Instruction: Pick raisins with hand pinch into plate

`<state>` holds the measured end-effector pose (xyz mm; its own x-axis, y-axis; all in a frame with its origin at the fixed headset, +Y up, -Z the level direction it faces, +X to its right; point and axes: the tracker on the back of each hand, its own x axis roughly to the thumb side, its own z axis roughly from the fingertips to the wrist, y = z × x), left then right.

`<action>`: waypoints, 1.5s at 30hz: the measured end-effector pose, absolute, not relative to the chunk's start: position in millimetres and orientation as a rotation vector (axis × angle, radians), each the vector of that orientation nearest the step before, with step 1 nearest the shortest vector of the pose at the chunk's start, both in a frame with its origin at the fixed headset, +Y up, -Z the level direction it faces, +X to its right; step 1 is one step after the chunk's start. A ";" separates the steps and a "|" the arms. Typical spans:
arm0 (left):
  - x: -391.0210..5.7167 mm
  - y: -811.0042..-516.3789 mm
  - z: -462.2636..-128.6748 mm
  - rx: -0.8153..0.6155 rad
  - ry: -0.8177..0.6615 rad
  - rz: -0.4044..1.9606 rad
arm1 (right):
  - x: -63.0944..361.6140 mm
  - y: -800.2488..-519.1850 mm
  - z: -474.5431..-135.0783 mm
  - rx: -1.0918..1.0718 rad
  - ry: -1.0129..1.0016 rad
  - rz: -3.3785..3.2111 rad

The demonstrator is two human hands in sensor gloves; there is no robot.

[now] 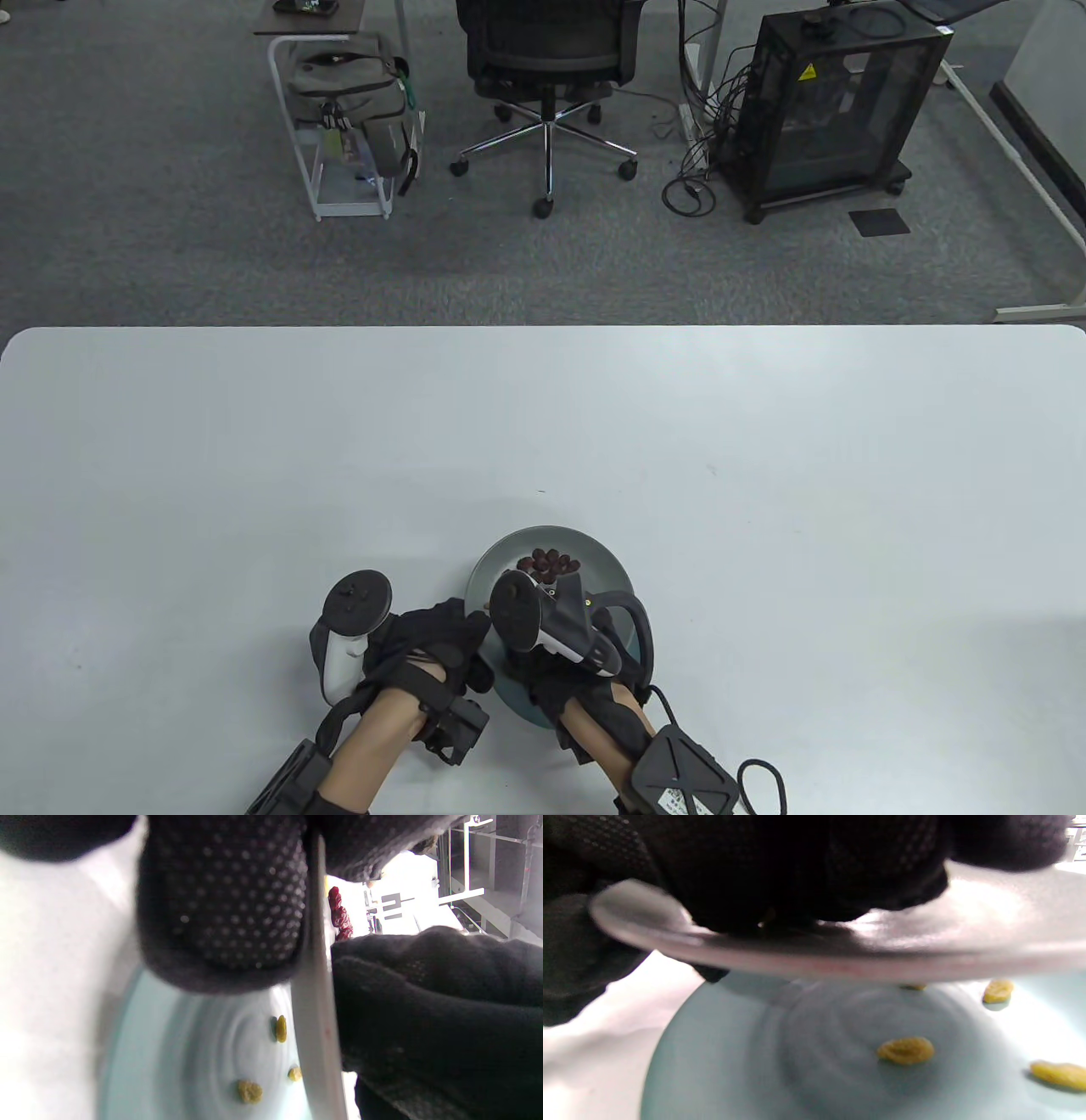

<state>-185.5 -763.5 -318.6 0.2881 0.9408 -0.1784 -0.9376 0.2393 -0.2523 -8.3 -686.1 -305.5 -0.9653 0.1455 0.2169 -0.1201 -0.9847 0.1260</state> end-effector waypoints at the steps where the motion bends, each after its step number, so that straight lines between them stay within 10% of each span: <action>1: -185.4 -763.3 -318.6 -0.339 -0.011 1.284 | -8.6 -686.6 -305.9 0.344 0.171 2.984; 45: -267.8 -757.9 -337.0 -0.123 0.240 1.427 | 31.0 -668.3 -319.0 0.268 0.127 2.774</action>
<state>-267.8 -757.9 -337.0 0.1241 0.9634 -0.2378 -0.9881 0.1419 0.0593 31.0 -668.3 -319.0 -0.9207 0.3513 0.1697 -0.3343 -0.9347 0.1210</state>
